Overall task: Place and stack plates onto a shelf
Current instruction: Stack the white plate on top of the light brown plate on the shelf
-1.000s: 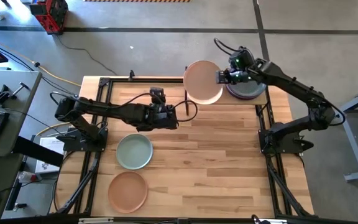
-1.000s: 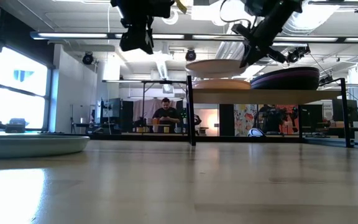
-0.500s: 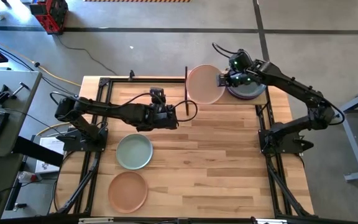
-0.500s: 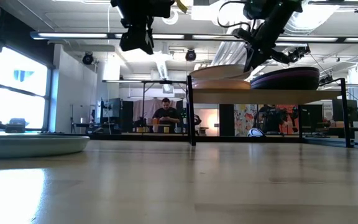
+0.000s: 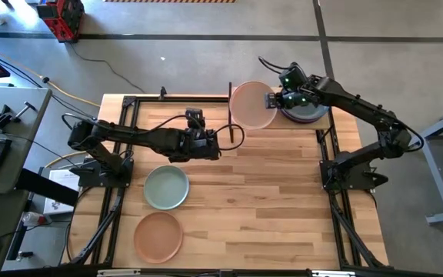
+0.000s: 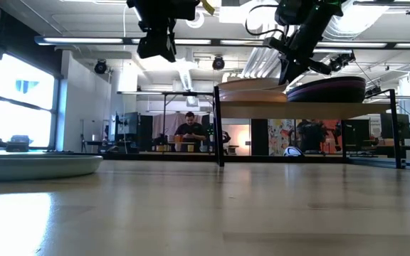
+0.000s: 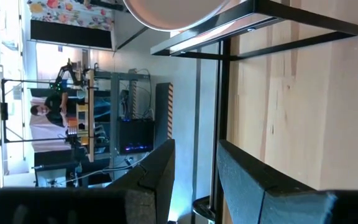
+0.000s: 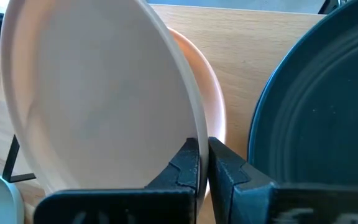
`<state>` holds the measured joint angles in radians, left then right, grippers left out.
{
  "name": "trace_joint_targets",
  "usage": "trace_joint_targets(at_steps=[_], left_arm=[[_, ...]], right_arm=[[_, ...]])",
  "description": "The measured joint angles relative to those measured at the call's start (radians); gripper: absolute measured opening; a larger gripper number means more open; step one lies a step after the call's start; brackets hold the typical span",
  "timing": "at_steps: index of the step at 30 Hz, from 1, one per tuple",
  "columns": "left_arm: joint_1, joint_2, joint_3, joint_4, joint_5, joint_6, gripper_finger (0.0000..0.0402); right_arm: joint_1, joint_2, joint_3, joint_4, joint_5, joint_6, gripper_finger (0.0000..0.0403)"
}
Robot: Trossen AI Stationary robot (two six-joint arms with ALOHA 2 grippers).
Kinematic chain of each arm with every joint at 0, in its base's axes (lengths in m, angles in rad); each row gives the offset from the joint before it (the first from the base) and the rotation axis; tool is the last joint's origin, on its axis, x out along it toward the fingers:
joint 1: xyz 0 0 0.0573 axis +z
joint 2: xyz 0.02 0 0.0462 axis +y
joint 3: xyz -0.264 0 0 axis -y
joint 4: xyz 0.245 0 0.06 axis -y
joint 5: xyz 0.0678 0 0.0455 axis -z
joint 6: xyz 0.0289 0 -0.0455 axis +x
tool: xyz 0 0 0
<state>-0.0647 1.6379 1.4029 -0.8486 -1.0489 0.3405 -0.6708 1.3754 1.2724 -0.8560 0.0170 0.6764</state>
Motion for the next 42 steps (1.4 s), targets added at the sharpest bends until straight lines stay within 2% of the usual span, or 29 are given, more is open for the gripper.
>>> trace_joint_targets(at_steps=[5,12,16,25,31,34,42], left_arm=[[0.000,0.000,0.000,0.001,0.000,-0.011,0.0110],[0.000,0.000,0.000,0.001,0.000,-0.035,0.0110],[0.000,0.000,0.000,0.001,0.000,-0.035,0.0110],[0.000,0.000,0.000,0.000,0.000,-0.033,0.0110],[0.000,0.000,0.000,0.000,0.007,-0.034,0.0110],[0.000,0.000,0.000,0.000,0.029,-0.052,0.0110],[0.000,0.000,0.000,0.000,0.077,-0.077,0.0110]], right_arm=[[0.000,0.000,0.000,0.009,0.000,0.000,0.0010],[0.000,0.000,0.000,0.015,0.032,0.024,0.0068],[0.000,0.000,0.000,0.031,0.032,0.023,0.0084],[-0.014,-0.002,0.000,0.084,0.021,-0.007,0.0090],[-0.021,-0.005,0.022,0.093,-0.115,-0.002,0.0090],[0.013,-0.005,0.023,0.095,-0.149,0.025,0.0090],[0.148,0.044,0.023,0.033,-0.100,0.069,0.0090]])
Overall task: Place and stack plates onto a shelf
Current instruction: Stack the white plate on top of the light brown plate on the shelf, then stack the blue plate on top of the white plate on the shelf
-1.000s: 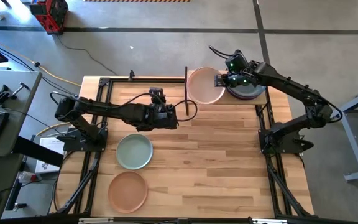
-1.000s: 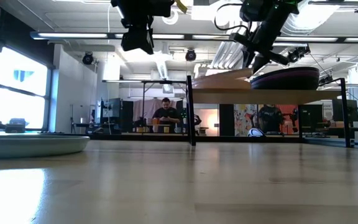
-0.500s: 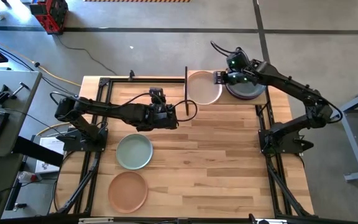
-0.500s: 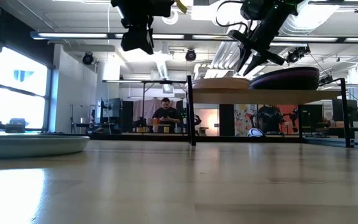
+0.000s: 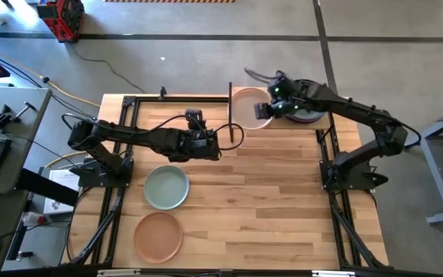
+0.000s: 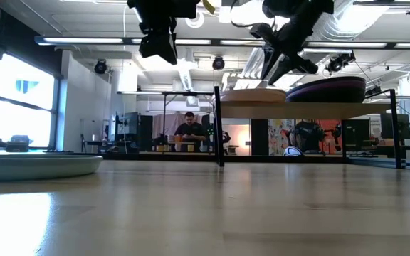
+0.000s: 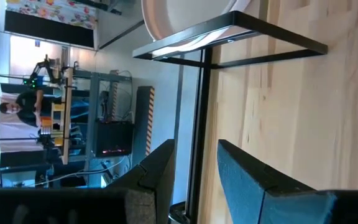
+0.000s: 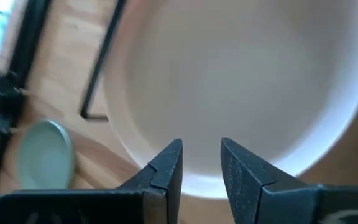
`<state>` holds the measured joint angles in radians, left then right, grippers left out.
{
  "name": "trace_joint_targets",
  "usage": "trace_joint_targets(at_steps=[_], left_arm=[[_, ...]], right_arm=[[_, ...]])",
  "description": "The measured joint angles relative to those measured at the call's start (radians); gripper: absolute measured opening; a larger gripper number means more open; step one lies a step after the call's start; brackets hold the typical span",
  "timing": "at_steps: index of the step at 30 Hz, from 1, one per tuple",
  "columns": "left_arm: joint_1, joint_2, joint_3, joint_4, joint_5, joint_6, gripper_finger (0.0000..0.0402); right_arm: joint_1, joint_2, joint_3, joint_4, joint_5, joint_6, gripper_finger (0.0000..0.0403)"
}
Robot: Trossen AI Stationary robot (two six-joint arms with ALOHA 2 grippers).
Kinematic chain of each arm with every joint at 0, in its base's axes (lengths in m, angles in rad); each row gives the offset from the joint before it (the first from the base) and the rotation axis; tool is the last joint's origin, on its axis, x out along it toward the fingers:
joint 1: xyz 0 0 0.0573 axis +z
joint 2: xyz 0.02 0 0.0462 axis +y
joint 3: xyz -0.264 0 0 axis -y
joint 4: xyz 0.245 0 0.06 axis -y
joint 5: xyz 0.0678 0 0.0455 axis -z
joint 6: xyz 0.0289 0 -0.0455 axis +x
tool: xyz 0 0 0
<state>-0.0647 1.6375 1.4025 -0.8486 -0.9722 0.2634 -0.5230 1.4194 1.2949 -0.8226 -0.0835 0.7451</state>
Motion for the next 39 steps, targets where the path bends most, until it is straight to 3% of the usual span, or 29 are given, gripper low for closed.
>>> trace_joint_targets(at_steps=[13,23,33,39], left_arm=[[0.014,0.000,0.000,0.001,0.001,0.000,0.0110],[0.019,0.000,0.000,0.003,0.001,0.001,0.0110],[0.019,0.000,0.000,-0.008,0.002,-0.009,0.0110],[0.019,0.000,0.000,-0.164,0.131,-0.182,0.0110]], right_arm=[[0.066,0.035,0.000,-0.094,0.092,0.044,0.0090],[0.060,0.035,0.000,-0.129,0.209,0.067,0.0090],[0.038,0.035,0.000,-0.134,0.233,0.081,0.0090],[0.051,0.033,0.012,-0.137,0.217,0.055,0.0090]])
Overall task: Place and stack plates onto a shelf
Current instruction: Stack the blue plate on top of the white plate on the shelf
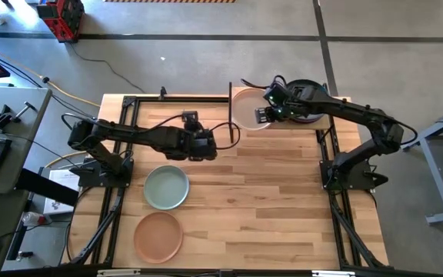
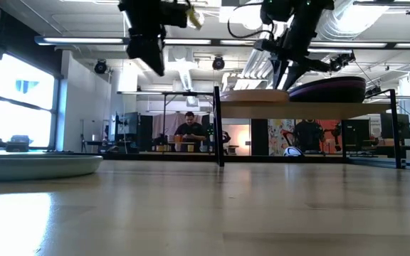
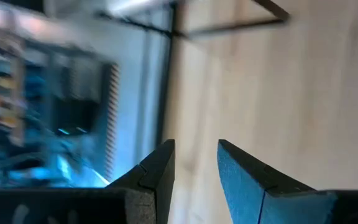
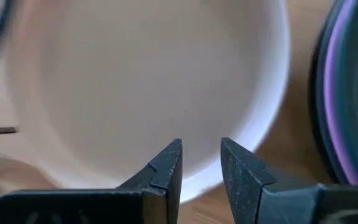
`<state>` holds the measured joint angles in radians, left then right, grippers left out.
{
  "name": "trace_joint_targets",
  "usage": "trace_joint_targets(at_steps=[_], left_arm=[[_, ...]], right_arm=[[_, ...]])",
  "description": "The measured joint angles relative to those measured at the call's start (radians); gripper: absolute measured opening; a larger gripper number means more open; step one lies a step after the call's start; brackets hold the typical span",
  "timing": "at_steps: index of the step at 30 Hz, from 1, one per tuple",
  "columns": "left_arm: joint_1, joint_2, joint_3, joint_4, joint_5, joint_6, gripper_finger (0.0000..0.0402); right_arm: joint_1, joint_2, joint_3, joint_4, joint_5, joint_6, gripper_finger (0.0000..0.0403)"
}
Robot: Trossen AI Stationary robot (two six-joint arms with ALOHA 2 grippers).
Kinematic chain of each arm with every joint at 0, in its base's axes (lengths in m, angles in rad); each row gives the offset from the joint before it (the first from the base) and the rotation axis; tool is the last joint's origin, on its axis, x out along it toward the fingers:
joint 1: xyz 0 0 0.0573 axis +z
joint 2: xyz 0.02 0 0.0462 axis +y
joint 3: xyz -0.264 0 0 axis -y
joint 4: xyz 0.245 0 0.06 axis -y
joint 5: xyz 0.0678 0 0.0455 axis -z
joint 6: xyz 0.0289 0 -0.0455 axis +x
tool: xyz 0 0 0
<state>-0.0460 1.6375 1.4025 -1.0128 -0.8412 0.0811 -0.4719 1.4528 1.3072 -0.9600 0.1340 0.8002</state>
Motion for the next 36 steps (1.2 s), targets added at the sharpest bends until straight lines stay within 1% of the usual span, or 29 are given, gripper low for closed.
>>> trace_joint_targets(at_steps=[4,8,11,13,16,22,25,28,32,36], left_arm=[[0.000,0.000,0.000,-0.155,0.120,-0.190,0.0110],[0.000,0.000,0.000,-0.290,0.233,-0.339,0.0110],[0.000,-0.001,-0.026,-0.303,0.302,-0.389,0.0110],[0.001,0.000,-0.064,-0.301,0.334,-0.407,0.0110],[0.000,0.000,-0.133,-0.292,0.343,-0.426,0.0110],[0.001,0.000,-0.236,-0.282,0.455,-0.446,0.0110],[0.001,0.000,-0.282,-0.247,0.516,-0.446,0.0110],[0.001,0.000,-0.323,-0.211,0.556,-0.446,0.0110],[0.001,0.000,-0.361,-0.181,0.587,-0.444,0.0110],[0.001,0.000,-0.405,-0.102,0.609,-0.416,0.0110]], right_arm=[[0.022,-0.001,0.052,0.001,-0.040,-0.046,0.0090],[0.056,-0.001,0.125,0.002,-0.048,-0.083,0.0090],[0.081,-0.002,0.178,0.004,-0.048,-0.106,0.0090],[0.095,-0.002,0.206,0.003,-0.048,-0.112,0.0090],[0.112,-0.002,0.237,0.002,-0.048,-0.122,0.0090],[0.132,-0.002,0.250,-0.008,-0.048,-0.153,0.0090],[0.133,-0.002,0.250,-0.031,-0.048,-0.153,0.0090],[0.133,-0.002,0.250,-0.056,-0.048,-0.147,0.0090],[0.133,-0.002,0.250,-0.067,-0.047,-0.147,0.0090],[0.133,-0.002,0.250,-0.069,-0.047,-0.147,0.0090]])
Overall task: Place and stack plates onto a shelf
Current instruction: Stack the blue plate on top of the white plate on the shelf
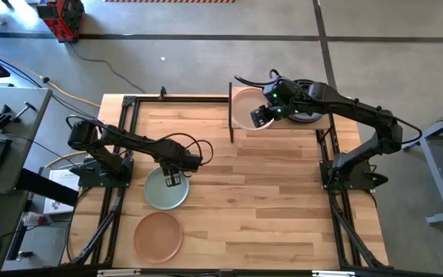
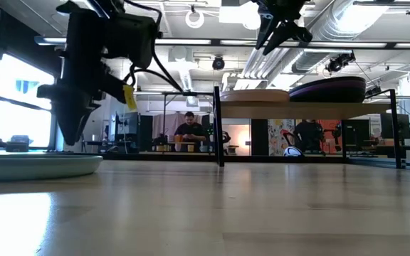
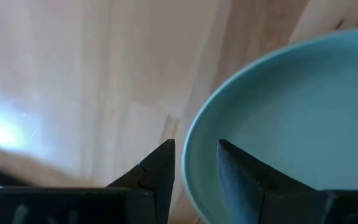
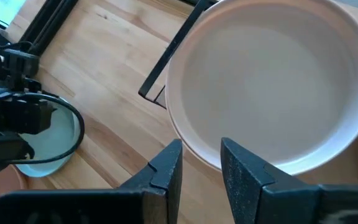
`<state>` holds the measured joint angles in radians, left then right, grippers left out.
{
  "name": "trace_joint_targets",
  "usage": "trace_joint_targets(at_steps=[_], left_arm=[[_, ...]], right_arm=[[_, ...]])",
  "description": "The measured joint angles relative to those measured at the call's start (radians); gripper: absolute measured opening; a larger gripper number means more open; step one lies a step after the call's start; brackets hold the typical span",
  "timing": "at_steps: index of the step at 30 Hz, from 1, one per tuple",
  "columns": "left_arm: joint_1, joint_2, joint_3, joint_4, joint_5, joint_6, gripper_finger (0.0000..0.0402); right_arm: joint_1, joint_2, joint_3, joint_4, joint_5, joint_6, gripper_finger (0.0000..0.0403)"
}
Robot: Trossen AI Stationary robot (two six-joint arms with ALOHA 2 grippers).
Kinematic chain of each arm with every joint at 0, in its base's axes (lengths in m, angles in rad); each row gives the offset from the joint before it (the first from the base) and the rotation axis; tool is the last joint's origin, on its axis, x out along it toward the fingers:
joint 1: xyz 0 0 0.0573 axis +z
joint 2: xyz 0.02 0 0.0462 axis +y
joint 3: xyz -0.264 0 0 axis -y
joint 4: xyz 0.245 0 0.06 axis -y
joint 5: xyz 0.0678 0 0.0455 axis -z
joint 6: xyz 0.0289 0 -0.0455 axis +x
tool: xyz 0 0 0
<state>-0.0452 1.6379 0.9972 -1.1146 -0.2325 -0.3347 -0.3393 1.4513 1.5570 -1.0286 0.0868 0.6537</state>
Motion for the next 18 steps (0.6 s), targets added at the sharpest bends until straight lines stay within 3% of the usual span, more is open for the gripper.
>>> trace_joint_targets(at_steps=[18], left_arm=[[0.033,0.000,-0.141,0.151,0.028,0.014,0.0110]], right_arm=[[0.000,0.000,0.000,0.001,0.000,0.024,0.0090]])
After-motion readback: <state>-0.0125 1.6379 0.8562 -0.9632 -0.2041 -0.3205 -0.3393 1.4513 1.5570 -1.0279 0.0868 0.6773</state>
